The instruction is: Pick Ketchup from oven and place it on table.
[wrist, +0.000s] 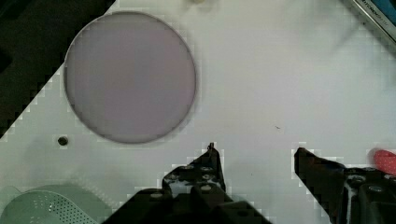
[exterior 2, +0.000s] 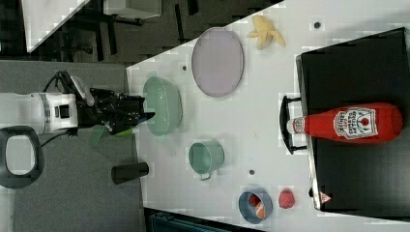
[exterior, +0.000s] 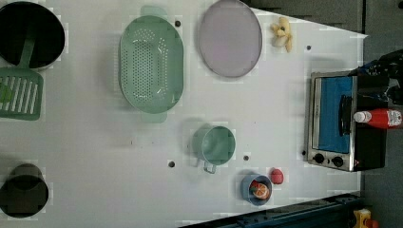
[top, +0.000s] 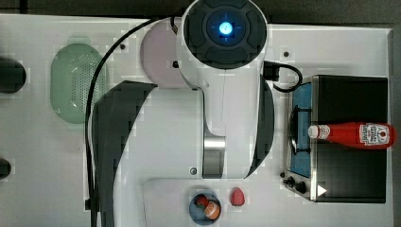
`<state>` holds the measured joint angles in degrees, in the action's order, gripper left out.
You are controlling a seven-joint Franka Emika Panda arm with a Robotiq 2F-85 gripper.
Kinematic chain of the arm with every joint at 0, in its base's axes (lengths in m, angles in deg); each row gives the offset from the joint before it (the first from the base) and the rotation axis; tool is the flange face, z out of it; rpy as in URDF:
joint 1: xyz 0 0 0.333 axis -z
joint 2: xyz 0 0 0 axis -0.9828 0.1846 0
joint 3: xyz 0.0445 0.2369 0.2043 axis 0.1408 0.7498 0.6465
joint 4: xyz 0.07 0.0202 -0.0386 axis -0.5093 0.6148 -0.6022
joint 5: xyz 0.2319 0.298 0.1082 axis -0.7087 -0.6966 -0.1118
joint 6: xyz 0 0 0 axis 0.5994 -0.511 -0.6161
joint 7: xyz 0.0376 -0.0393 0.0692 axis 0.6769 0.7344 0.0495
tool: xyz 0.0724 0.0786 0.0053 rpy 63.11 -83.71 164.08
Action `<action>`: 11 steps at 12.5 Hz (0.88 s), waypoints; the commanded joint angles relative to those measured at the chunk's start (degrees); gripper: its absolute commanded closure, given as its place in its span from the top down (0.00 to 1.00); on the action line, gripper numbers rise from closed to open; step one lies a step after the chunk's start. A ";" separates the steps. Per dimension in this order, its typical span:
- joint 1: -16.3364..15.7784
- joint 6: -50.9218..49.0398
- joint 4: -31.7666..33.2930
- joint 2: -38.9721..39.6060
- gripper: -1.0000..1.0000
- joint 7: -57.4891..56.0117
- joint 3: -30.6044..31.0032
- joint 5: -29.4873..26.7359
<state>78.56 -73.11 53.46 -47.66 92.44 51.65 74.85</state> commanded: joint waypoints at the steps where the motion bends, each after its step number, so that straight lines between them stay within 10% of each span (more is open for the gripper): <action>1: 7.69 -6.67 3.90 -10.03 0.74 -2.37 1.08 1.28; 2: 7.81 -6.65 3.93 -9.74 1.00 -2.37 0.36 1.28; 11: 9.04 -0.89 3.90 -1.81 1.00 -2.43 -15.88 1.30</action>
<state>85.64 -73.47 58.00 -48.11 92.34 35.80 76.06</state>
